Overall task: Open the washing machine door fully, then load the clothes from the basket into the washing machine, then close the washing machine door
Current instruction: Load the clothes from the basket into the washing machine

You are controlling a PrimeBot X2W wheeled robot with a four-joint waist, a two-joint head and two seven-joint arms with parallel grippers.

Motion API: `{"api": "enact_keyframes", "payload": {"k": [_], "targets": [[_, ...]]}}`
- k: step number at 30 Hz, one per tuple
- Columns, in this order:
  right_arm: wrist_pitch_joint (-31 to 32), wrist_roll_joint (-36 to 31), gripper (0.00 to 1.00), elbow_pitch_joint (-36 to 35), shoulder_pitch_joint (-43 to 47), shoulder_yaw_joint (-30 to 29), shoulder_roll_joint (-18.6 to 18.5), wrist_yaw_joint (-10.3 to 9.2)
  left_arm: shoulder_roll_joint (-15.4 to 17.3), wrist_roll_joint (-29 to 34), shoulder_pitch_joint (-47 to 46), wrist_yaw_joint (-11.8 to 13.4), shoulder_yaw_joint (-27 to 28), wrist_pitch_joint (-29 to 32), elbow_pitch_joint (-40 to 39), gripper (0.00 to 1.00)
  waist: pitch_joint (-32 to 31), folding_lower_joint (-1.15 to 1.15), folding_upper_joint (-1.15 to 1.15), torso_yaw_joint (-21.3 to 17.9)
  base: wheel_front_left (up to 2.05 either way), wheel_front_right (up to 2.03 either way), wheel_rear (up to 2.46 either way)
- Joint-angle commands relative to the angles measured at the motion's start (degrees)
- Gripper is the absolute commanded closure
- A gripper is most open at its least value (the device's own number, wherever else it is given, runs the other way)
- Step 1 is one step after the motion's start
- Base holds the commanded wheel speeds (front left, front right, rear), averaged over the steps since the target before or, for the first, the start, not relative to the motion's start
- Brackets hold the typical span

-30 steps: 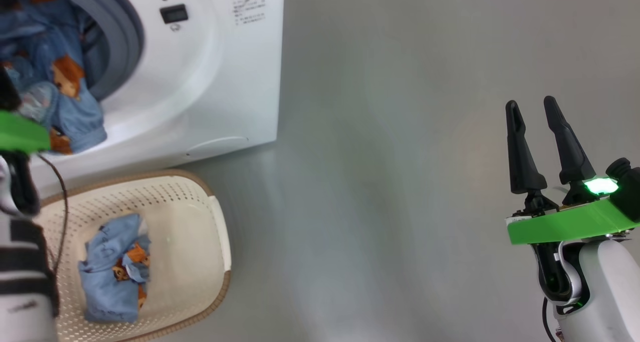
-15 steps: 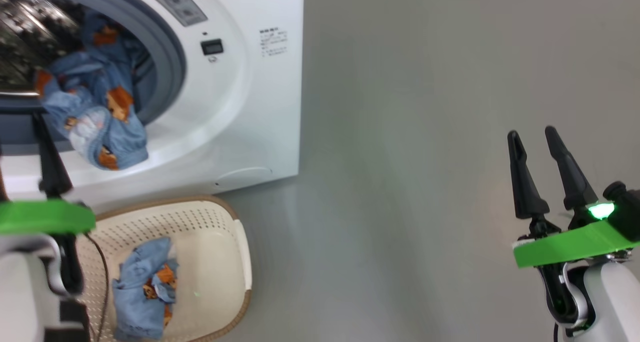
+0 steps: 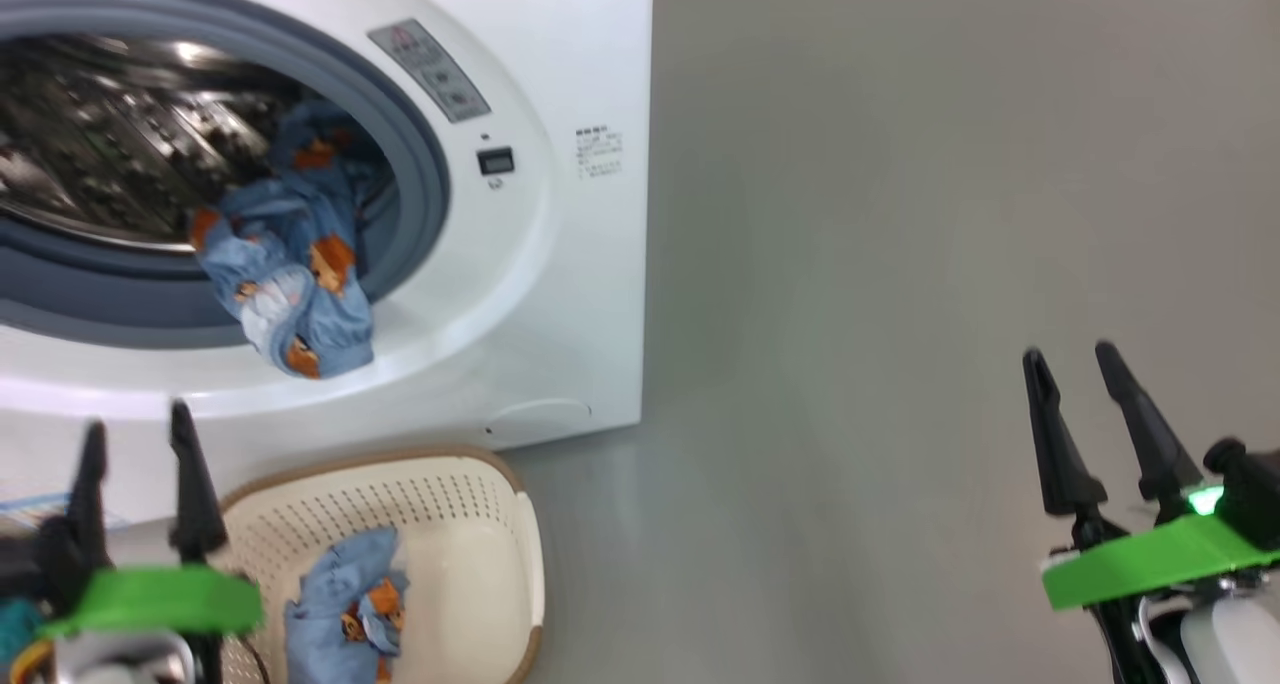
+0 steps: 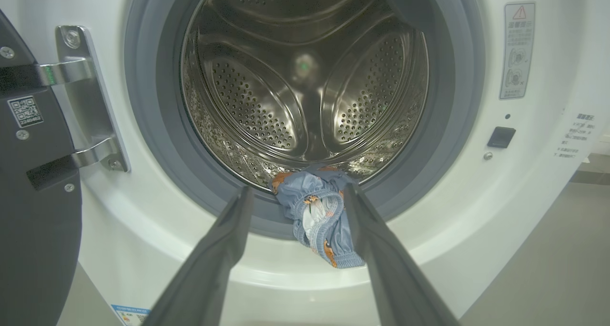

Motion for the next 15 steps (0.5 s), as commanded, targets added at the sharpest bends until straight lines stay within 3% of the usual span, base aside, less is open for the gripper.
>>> {"api": "enact_keyframes", "payload": {"k": [1,15], "targets": [[-0.5,-0.2,0.0,-1.1,1.0,0.8,-1.4,0.32,1.3,-0.4,1.7,0.0,0.8,-0.3,-2.2,0.0,-3.0,0.01,0.0,1.2,0.0,0.0,0.0],[-0.5,0.0,0.0,-1.6,6.5,-0.5,-2.2,0.32,0.6,-2.3,13.0,0.0,0.8,-0.3,-7.7,0.0,-8.1,0.01,0.0,2.9,0.0,0.0,0.0]]}}
